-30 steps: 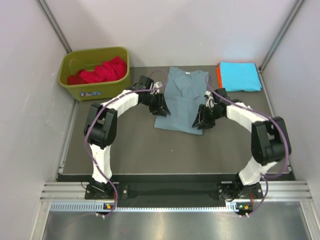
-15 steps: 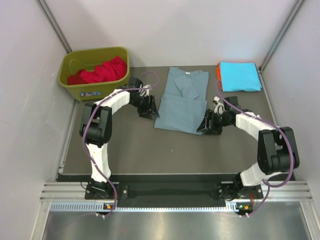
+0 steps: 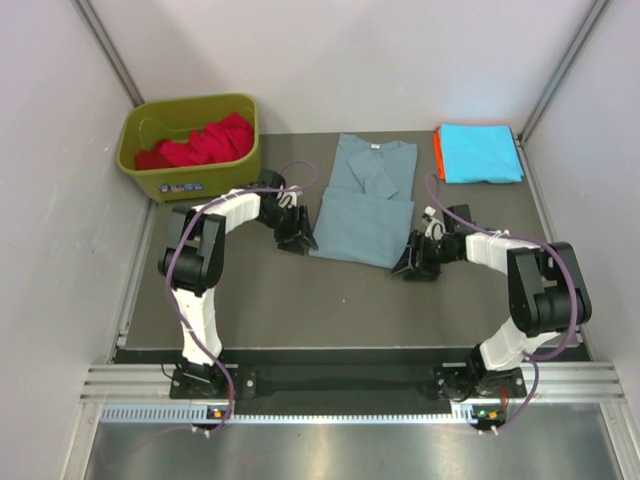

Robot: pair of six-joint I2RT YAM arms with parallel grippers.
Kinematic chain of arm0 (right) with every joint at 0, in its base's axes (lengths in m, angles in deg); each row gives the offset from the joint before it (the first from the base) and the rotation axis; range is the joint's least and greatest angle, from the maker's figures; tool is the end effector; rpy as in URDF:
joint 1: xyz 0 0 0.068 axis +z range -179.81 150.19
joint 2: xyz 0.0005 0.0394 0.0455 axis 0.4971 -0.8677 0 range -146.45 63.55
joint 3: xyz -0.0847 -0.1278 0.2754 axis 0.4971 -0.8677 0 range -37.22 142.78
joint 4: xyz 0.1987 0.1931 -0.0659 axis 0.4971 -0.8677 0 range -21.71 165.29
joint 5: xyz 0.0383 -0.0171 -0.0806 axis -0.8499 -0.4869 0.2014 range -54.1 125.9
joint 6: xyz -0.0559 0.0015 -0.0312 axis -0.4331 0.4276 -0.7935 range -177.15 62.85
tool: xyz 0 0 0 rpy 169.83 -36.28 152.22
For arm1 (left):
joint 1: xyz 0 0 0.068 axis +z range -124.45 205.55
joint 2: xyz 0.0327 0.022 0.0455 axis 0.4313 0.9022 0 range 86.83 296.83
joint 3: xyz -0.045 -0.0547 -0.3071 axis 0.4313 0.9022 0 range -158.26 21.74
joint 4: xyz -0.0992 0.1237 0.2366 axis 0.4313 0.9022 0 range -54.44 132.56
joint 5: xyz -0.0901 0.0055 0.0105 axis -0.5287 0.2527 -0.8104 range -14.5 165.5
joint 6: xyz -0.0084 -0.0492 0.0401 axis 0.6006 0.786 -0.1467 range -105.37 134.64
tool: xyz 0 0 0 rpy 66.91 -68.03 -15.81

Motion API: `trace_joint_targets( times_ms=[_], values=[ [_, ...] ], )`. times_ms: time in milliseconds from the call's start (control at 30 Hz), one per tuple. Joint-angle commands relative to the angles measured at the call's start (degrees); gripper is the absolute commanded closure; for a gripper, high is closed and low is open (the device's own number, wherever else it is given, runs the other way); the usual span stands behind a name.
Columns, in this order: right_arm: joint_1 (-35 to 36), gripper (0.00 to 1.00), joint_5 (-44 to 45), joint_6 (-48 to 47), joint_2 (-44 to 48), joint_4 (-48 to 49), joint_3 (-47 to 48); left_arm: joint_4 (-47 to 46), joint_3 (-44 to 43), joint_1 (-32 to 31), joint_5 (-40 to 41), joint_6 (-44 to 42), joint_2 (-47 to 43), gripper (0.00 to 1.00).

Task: Fold and stack the t-shirts
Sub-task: Fold the tshirt

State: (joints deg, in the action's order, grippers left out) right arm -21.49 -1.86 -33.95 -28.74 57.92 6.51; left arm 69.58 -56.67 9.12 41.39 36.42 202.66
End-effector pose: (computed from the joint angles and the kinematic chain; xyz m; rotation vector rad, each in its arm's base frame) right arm 0.2944 0.0738 0.1550 0.1562 2.7321 1.0564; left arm 0.4156 -0.1514 0.1651 0.0097 2.8753 -0.9861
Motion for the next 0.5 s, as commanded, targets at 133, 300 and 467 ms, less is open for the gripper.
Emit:
trace_joint_targets(
  times_ms=[133,300,467],
  values=[
    [-1.02,0.57,1.02,1.41,-1.84,4.71,2.33,-4.4,1.24,-0.1,-3.25,1.86,-0.34,0.6],
    [-1.02,0.74,1.11,1.5,-3.42,4.89,3.91,-4.05,2.73,-0.18,-3.68,1.95,0.45,0.82],
    [-1.02,0.99,4.08,-0.78,-2.99,1.29,5.14,-5.36,4.84,-0.98,-3.78,3.09,0.36,1.0]
  ],
)
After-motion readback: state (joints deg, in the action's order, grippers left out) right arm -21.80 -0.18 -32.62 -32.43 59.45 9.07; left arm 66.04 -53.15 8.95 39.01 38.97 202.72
